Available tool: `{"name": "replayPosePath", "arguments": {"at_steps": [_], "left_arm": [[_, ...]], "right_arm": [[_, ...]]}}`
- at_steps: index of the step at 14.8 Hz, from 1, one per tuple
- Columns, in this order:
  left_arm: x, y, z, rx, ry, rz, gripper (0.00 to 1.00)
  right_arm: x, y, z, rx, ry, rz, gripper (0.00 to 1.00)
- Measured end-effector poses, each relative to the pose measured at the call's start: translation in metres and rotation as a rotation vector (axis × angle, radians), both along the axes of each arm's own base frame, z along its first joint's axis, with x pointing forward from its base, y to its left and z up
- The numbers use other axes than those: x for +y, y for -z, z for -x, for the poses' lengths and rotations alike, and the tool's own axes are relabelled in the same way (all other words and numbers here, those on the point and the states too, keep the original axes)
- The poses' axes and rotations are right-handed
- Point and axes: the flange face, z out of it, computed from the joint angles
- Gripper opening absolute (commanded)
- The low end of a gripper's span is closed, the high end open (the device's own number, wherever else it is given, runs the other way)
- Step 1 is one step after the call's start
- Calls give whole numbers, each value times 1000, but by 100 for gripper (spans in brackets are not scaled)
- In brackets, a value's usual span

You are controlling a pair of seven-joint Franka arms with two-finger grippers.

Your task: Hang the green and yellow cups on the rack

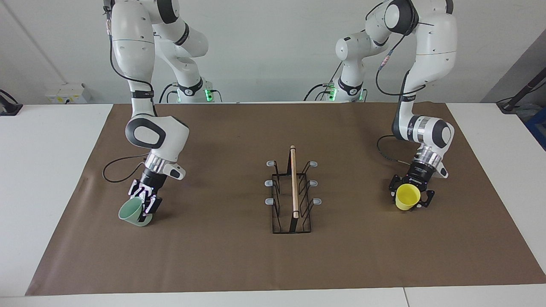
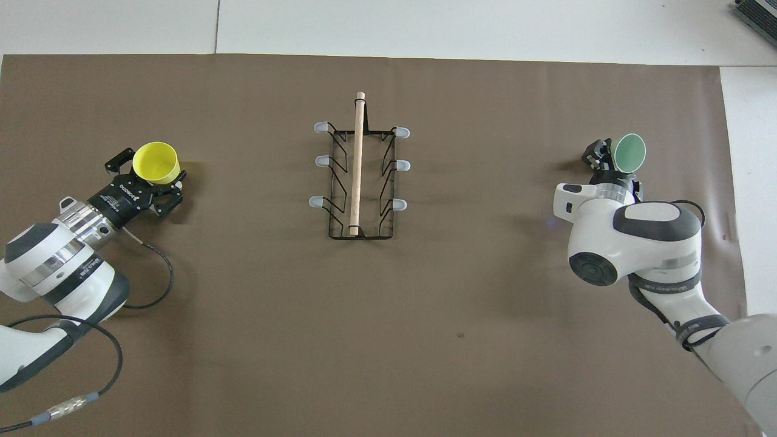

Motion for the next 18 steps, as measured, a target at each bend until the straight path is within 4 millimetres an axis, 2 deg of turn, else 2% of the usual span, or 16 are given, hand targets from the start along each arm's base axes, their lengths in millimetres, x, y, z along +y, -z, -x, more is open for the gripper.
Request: {"name": "replayPosePath", "arguments": {"at_steps": [3,6,9,11,14,18], "left_arm": [[4,-11,-9,-23,55,-52,0],[9,-20,-14,-36,144,-129,0],[12,-44,-26,-39,270,-234,0],[12,-62,-33,-38,362,-315,0],[11,-95,-46,-29,550,-448,0],[12,-139,-63,-23,771,-626,0]], "right_arm": [[4,-8,4,12,-37,-52,0],[-12,-17,6,14,-32,-85,0],[-18,-33,4,-12,-22,-95,0],[-13,-49,0,-44,-14,-107,0],[6,-72,-11,-107,36,-110,0],[35,-85,-20,-106,156,-121,0]]}}
